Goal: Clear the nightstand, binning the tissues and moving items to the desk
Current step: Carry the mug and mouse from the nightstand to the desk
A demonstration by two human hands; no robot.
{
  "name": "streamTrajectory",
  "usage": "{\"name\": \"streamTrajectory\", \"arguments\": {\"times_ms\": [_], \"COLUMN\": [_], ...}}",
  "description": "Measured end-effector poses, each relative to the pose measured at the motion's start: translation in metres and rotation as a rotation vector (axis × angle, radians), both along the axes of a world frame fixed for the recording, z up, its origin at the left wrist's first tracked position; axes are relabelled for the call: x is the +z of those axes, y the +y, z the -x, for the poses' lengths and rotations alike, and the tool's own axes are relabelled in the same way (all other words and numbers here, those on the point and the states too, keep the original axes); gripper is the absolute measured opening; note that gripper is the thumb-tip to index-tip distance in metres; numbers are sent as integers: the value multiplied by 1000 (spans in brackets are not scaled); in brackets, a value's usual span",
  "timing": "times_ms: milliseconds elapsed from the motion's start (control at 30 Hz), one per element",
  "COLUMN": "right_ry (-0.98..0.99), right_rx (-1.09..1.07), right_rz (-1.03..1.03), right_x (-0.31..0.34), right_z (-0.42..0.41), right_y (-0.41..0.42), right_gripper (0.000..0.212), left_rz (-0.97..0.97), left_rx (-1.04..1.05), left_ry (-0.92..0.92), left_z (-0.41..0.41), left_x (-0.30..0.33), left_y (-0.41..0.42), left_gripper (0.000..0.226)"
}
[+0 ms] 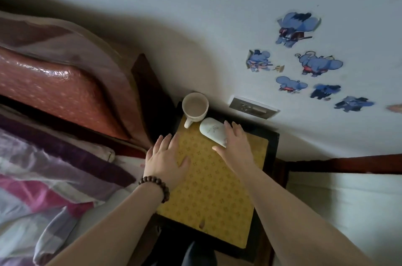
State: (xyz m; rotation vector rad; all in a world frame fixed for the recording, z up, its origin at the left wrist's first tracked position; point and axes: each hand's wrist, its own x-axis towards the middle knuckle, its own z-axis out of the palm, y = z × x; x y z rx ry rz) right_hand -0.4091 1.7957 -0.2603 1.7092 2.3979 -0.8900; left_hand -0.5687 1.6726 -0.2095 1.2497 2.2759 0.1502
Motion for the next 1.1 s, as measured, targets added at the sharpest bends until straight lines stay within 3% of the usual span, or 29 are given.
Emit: {"name": "streamTrajectory", "arguments": {"times_ms": [267,367,533,700,867,1100], "right_ry": [13,67,122,116,179,219], "right_rx": [-115,-186,-272,-305,-337,-343], "right_rz": [-140,-187,-231,-201,-147,-99], "right_x": [-13,-7,-6,-6,4,60], "right_z": [1,-8,-15,-13,-9,-12], "right_y": [2,-8,-23,-28,-29,-43], "right_gripper": [71,68,68,67,69,72], "left_rz": [-99,-186,-249,-171,-221,-220], "left_rx": [81,237,627,756,771,645], "left_ry": [-164,-287,-522,-779,-932,-983], "left_z": [10,12,14,20,19,17], "left_x": [-21,-29,-41,-54,-55,-6], "left_y": [32,49,83,87,85,39], "left_gripper": [74,65,28,32,24,23]}}
